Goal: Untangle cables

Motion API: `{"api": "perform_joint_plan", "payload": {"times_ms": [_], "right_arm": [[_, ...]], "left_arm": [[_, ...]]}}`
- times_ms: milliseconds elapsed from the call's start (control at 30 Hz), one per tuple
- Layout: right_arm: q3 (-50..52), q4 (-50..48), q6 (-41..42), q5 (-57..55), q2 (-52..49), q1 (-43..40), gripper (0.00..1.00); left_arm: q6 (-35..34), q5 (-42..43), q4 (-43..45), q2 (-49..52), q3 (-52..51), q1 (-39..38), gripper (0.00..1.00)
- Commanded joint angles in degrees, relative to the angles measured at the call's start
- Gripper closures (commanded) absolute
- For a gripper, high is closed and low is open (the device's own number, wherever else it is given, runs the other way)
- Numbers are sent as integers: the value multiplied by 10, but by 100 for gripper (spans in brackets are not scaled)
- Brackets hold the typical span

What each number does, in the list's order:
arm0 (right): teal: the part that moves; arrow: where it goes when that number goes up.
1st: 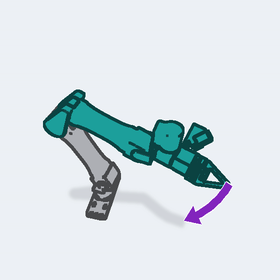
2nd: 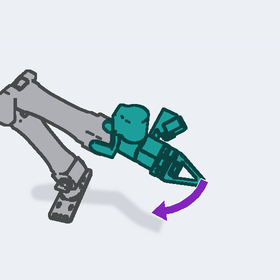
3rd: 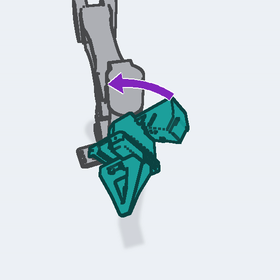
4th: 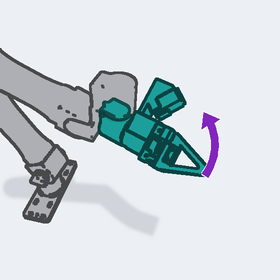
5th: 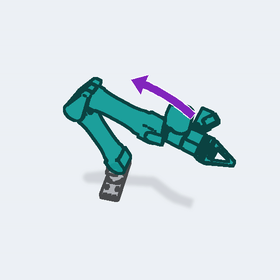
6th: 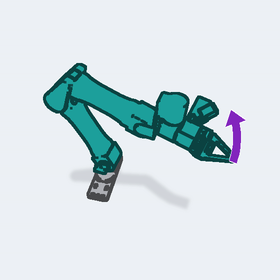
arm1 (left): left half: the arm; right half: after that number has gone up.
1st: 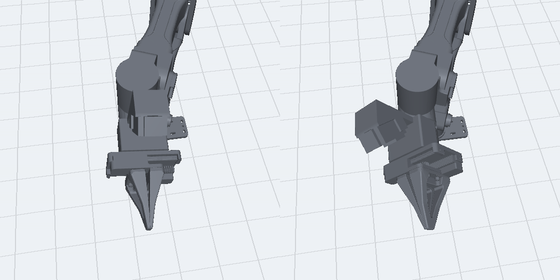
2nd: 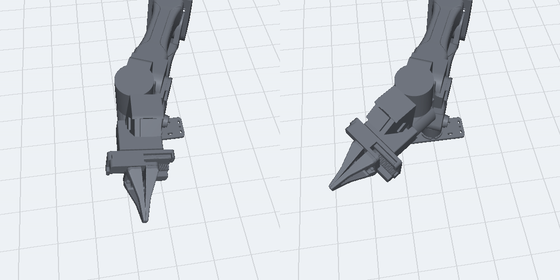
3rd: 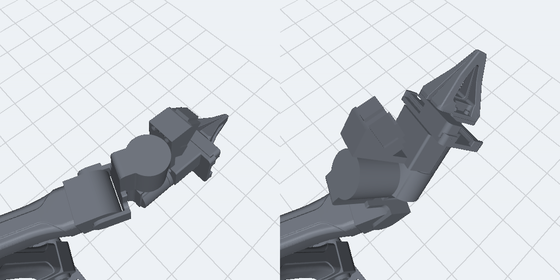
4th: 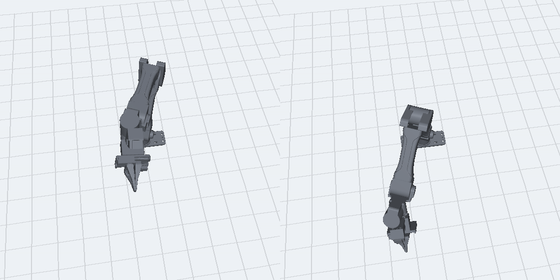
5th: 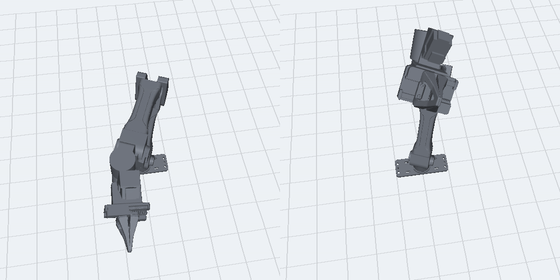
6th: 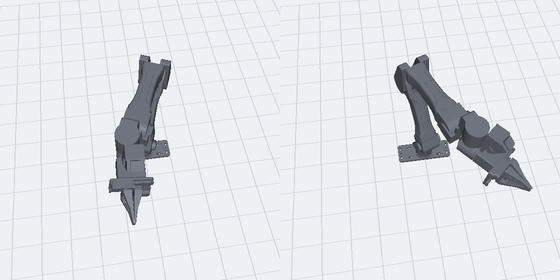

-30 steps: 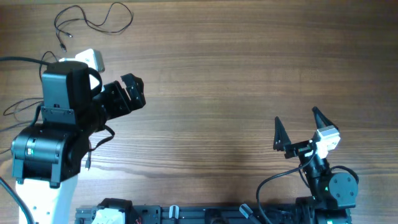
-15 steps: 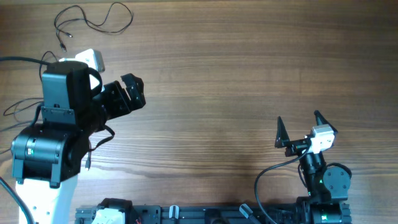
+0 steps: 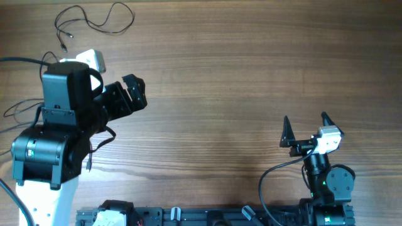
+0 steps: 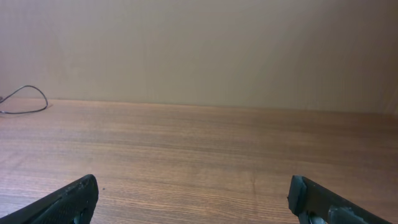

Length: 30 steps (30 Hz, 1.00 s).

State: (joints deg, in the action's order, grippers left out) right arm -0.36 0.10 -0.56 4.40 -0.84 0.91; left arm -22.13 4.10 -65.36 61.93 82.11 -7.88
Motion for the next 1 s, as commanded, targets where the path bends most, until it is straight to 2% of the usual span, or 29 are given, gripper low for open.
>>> {"api": "perform_joint_plan", "payload": {"times_ms": [0,833,967], "right_arm": [[0,0,-9,-8,6,-2,0],[0,-1,-9,-8,6,-2,0],[0,-1,-9,-8,6,-2,0]], "left_arm": [[7,-8,2,1,0,-3,0],[10,-12,2,1,-1,2,0],[10,-12,14,-45,-34,9,0]]}}
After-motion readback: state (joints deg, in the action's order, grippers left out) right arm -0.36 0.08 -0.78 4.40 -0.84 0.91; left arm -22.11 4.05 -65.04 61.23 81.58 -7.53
